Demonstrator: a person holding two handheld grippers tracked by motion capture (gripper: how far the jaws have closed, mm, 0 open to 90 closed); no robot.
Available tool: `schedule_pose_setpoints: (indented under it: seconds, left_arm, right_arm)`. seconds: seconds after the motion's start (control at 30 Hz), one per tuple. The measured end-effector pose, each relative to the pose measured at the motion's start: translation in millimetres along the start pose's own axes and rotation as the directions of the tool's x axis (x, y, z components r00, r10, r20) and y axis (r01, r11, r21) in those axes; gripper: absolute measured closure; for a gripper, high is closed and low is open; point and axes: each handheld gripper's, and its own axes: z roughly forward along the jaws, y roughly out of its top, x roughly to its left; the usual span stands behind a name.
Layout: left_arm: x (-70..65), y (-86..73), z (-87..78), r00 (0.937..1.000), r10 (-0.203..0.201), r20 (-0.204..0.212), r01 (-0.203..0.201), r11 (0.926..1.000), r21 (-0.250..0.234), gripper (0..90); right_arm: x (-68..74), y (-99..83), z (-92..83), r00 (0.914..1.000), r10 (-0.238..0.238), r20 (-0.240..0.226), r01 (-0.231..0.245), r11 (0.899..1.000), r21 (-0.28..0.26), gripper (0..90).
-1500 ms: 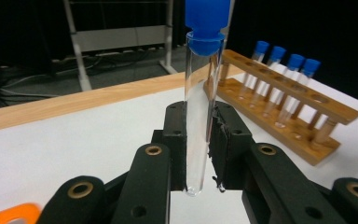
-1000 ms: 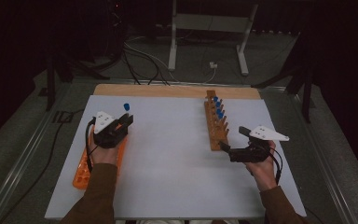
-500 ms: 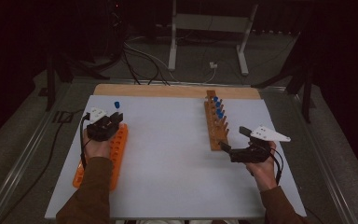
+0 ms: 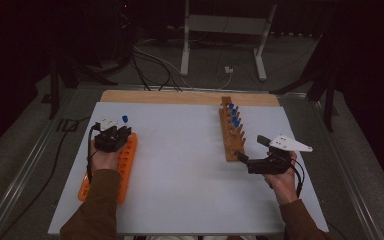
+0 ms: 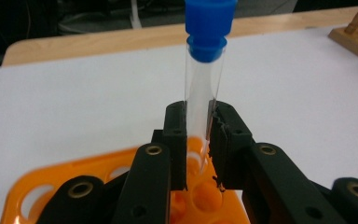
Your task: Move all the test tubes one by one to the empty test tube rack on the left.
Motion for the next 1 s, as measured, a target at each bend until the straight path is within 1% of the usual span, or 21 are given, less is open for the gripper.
schedule_pose_setpoints:
  seconds: [0.1,0.17,0.37,0.53,0.63,0.77,0.9,0.93,1.0]
  left_arm:
    - [0.0,-2.6,0.5,1.0,0.005,-0.004,-0.005,0.9994,0.035,78.4]
    - [-1.4,-3.1,2.3,0.9998,0.019,-0.009,-0.019,0.998,0.061,78.4]
    - [-3.7,-1.2,5.6,0.9992,0.032,-0.024,-0.03,0.9953,0.093,78.4]
    - [-7.5,0.5,10.7,0.9973,0.061,-0.041,-0.054,0.9875,0.148,78.6]
    - [-6.7,0.8,10.7,0.998,0.048,-0.041,-0.042,0.9879,0.15,78.6]
    - [-7.3,0.9,10.2,0.998,0.045,-0.045,-0.037,0.9878,0.151,77.5]
    - [-6.9,-0.4,7.9,0.9981,0.042,-0.046,-0.034,0.9876,0.153,68.7]
    - [-6.9,-1.0,6.4,0.998,0.042,-0.047,-0.034,0.9881,0.15,66.3]
    - [-5.7,-2.0,3.1,0.9988,0.026,-0.042,-0.02,0.9911,0.132,63.2]
  right_arm:
    - [1.1,0.1,0.4,1.0,-0.002,-0.002,0.002,1.0,0.001,0.0]
    - [1.6,0.2,0.9,1.0,-0.003,-0.003,0.003,1.0,0.002,0.0]
    - [2.2,0.1,1.5,0.9999,-0.008,-0.007,0.008,1.0,0.003,0.0]
    - [1.8,-0.2,1.3,0.9999,-0.007,-0.008,0.007,1.0,0.003,0.0]
    - [1.8,-0.3,1.3,0.9999,-0.006,-0.008,0.006,1.0,0.004,0.0]
    - [1.7,-0.5,1.9,0.9999,-0.01,-0.01,0.01,1.0,0.005,0.0]
    - [1.5,-0.3,1.7,0.9999,-0.005,-0.01,0.005,1.0,0.004,0.0]
    - [1.2,-0.3,1.6,0.9999,-0.004,-0.011,0.004,1.0,0.003,0.0]
    - [0.8,-0.3,1.7,0.9999,-0.003,-0.01,0.003,1.0,0.002,0.0]
